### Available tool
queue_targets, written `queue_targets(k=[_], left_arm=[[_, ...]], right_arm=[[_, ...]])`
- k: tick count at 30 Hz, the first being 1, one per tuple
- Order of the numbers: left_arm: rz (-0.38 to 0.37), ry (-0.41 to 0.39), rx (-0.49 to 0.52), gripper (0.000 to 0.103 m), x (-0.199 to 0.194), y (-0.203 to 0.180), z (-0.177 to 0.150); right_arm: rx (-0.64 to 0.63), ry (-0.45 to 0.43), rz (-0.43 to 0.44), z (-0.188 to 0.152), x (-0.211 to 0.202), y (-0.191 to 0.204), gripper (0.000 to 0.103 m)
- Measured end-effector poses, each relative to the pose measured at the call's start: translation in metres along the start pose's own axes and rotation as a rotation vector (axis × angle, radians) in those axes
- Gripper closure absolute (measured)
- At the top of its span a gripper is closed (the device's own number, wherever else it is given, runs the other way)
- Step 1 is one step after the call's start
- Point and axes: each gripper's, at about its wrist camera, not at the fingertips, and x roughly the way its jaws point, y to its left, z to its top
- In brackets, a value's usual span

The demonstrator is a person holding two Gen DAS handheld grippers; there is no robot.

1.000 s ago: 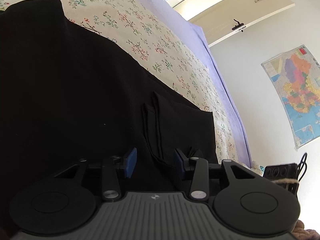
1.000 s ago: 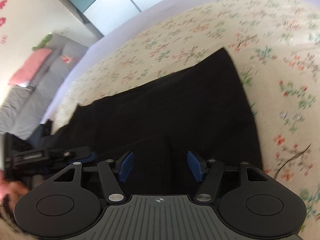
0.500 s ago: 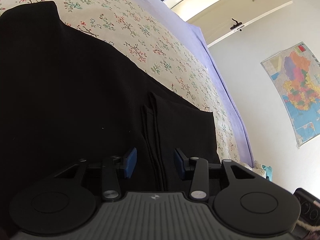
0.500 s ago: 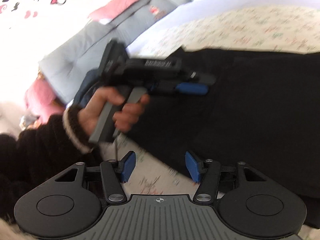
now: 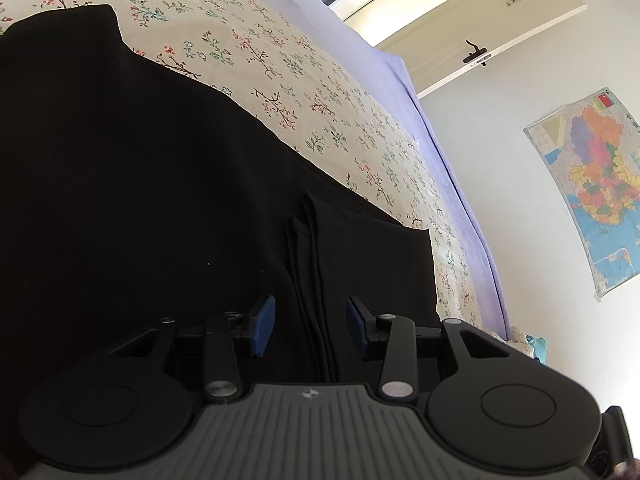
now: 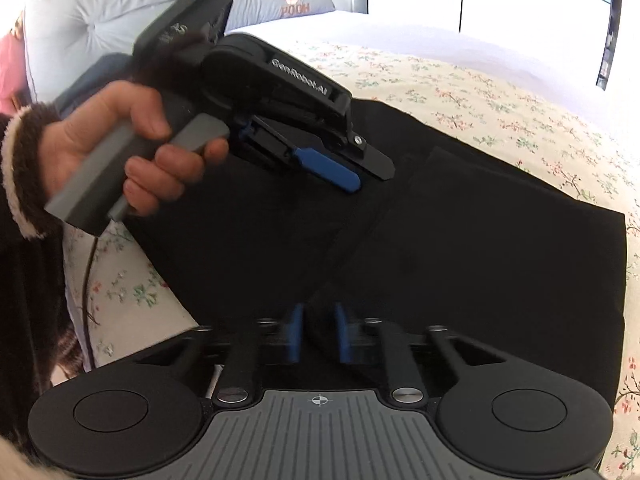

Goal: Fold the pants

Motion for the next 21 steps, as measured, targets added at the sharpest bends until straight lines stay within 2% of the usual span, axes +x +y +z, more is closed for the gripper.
queue_targets(k=[4,7,10,12,14,16,21], left_arm=[[0.000,0.000,-0.001,0.021,-0.001,0.000,0.000],[0.006,-0.003,0.003,0.021,0.000,-0.002,-0.001],[0.011,-0.001,0.005,0.021,0.001,-0.005,-0.001],[0.015,0.004,0.007,0.021,0.002,-0.008,0.000],[0.020,0.009,0.014,0.021,0.002,-0.010,0.002],[0.026,0.011,0.021,0.021,0.004,-0.013,0.003],[0.027,0.008,0.011,0.021,0.005,-0.012,0.003]], right_arm=[[0.028,-0.028,0.058,0.002,-0.016,0.001,0.096],[0.026,-0.002,0.108,-0.001,-0.016,0.005,0.096],[-0.008,0.047,0.100,-0.009,-0.008,0.012,0.093],[0.001,0.033,0.097,-0.008,-0.010,0.012,0.089],[0.020,0.007,0.091,-0.007,-0.018,0.011,0.077],[0.043,-0.025,0.065,-0.005,-0.017,0.013,0.052],[0.006,-0.022,-0.061,0.002,0.001,0.032,0.050]])
